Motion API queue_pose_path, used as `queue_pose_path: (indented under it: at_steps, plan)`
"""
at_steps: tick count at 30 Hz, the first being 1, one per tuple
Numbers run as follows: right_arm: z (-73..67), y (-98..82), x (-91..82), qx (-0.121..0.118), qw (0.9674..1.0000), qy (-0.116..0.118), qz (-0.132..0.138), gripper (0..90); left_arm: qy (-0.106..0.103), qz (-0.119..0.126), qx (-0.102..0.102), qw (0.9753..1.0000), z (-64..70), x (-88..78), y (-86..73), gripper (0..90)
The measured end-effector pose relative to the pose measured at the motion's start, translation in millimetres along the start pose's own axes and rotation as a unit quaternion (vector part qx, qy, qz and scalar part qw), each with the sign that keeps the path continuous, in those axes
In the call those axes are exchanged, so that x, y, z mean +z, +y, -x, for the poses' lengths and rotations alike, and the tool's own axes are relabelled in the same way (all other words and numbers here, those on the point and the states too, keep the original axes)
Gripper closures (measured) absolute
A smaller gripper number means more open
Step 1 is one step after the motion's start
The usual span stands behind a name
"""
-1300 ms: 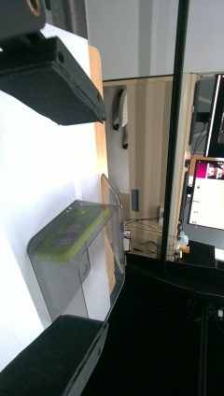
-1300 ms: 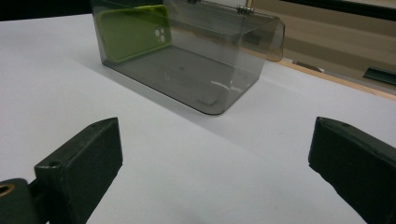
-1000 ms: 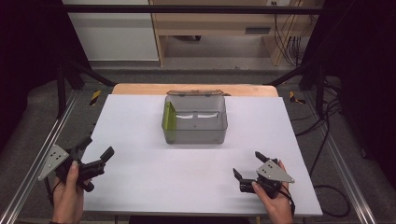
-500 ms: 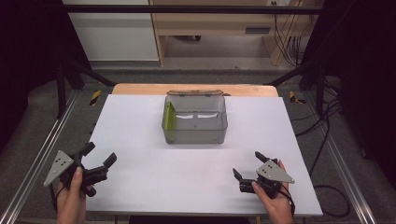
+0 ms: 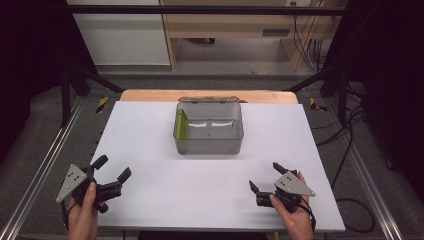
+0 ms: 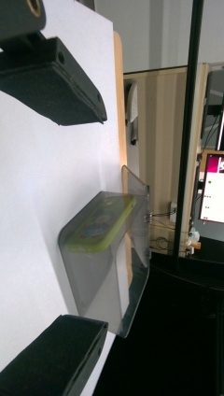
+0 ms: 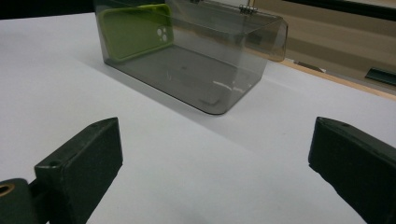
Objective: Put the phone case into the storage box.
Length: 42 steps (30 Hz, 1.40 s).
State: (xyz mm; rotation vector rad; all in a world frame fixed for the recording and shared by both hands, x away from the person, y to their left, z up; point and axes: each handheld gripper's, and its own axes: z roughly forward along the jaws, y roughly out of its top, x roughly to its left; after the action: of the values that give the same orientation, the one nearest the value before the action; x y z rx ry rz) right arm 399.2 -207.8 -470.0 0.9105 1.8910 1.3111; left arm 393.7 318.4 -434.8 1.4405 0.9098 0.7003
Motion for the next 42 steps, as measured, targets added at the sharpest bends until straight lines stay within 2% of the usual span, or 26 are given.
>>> queue_pose_path:
  at_steps: [7,17,25,42]
  plan:
    - [0.2,0.0,-0.2,0.002,1.0,0.001,0.001,3.2,-0.003,-0.006,0.006,1.0,5.2,2.9,-6.0,1.7]
    - [1.0,0.2,-1.5,0.002,1.0,0.003,0.006,3.3,-0.012,-0.01,-0.001,0.9999,8.2,4.2,-18.8,1.8]
    - [5.2,0.3,-6.3,0.002,0.9997,-0.003,0.023,3.3,-0.015,-0.012,-0.005,0.9998,7.0,2.7,-27.4,2.0]
    - [12.3,-1.5,-12.0,-0.019,0.999,-0.011,0.04,3.3,-0.016,-0.013,-0.013,0.9997,6.6,1.2,-36.5,2.0]
